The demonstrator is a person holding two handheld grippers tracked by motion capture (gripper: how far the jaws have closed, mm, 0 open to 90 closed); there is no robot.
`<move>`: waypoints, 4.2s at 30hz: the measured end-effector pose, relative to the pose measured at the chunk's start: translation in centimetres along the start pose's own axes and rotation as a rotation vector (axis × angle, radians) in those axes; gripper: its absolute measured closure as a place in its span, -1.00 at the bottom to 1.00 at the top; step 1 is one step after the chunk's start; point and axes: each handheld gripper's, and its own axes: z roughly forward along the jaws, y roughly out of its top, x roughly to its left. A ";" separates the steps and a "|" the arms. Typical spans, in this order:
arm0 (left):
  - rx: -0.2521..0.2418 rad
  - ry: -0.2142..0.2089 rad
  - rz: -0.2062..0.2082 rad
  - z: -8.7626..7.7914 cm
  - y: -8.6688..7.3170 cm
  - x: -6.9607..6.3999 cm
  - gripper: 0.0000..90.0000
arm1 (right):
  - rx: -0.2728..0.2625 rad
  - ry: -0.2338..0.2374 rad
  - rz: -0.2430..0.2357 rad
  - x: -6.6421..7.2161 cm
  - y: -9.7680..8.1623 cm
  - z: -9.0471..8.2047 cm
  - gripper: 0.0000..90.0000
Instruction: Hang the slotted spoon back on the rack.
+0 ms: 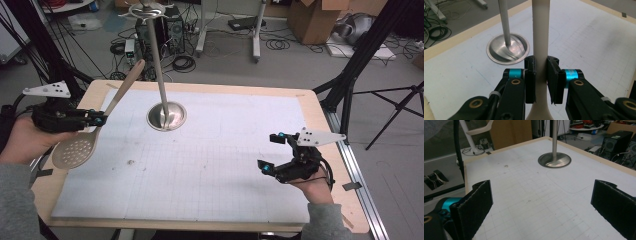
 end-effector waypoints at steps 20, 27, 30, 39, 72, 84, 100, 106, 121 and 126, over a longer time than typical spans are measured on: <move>-0.034 -0.036 -0.012 -0.8 1.2 2.5 0.73 | -0.002 -0.015 0.013 -0.4 -0.3 -0.5 -0.94; -0.052 -0.034 -0.013 -1.7 1.9 3.2 0.73 | -0.011 -0.017 0.013 -0.6 -0.3 -0.6 -0.95; -0.055 -0.040 -0.005 -2.0 2.2 3.5 0.73 | -0.011 -0.019 0.022 -0.6 -0.4 -0.7 -0.95; -0.094 -0.059 0.003 -3.0 2.5 4.8 0.73 | -0.021 -0.023 0.024 -0.8 -0.4 -0.9 -0.94; -0.138 -0.038 -0.039 -3.0 4.8 6.8 0.73 | -0.038 -0.035 0.036 -1.1 -0.5 -1.8 -0.94; -0.144 -0.044 -0.044 -2.4 4.9 6.9 0.73 | -0.032 -0.043 0.028 -1.1 -0.5 -1.8 -0.94; -0.137 -0.062 -0.043 -1.3 5.1 7.0 0.73 | -0.033 -0.042 0.018 -1.0 -0.3 -1.9 -0.94; -0.135 -0.068 -0.037 -0.7 5.3 6.9 0.73 | -0.034 -0.045 0.021 -0.9 -0.2 -2.0 -0.94; -0.117 -0.062 -0.048 1.0 5.6 6.5 0.73 | -0.036 -0.043 0.017 -1.0 -0.2 -2.0 -0.94; -0.107 -0.059 -0.047 1.6 5.6 6.4 0.73 | -0.029 -0.042 0.021 -1.0 -0.3 -1.8 -0.94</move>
